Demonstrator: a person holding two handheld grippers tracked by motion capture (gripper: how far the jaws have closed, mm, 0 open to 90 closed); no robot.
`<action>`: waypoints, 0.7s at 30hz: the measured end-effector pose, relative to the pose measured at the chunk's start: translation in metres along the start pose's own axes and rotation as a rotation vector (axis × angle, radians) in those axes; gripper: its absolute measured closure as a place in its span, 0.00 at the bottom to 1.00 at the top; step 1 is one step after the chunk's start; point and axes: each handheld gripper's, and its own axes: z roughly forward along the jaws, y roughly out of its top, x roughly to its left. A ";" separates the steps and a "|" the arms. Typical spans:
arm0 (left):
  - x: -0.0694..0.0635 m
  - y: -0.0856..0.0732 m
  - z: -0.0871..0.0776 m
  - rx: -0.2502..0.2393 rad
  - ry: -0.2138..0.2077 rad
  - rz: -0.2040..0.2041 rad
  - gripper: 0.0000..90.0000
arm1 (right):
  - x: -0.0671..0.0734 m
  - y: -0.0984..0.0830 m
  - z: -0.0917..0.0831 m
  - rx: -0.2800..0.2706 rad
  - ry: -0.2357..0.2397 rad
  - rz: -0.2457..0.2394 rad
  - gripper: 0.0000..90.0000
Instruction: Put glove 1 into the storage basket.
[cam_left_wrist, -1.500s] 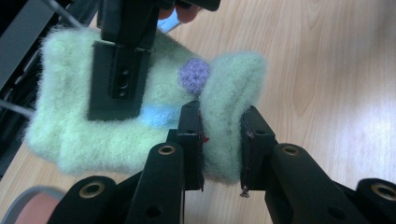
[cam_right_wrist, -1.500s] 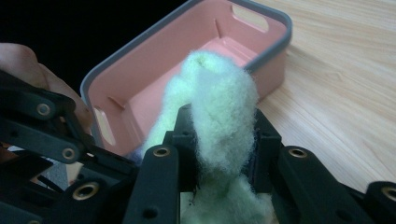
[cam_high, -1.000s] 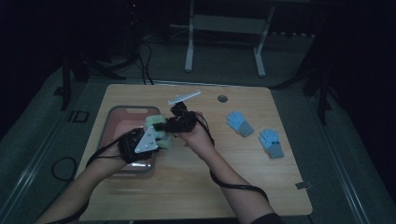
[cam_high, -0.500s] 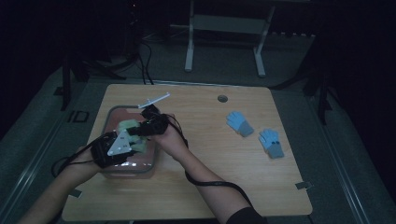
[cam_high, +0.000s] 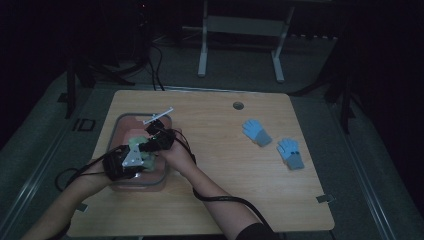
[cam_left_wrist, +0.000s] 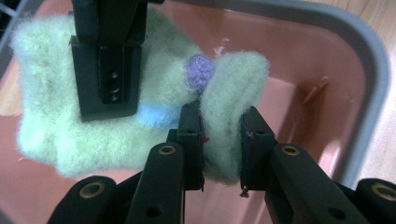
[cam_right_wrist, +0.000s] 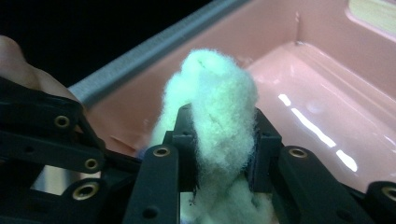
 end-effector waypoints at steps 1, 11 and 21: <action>0.001 0.001 0.003 0.009 -0.006 -0.001 0.83 | -0.003 -0.001 0.002 0.008 -0.007 0.005 0.78; 0.010 0.003 0.028 0.085 -0.071 0.007 0.83 | -0.009 -0.003 0.020 0.094 -0.074 0.005 0.77; 0.016 -0.001 0.035 0.105 -0.113 -0.048 0.66 | -0.009 0.002 0.025 0.133 -0.153 -0.038 0.48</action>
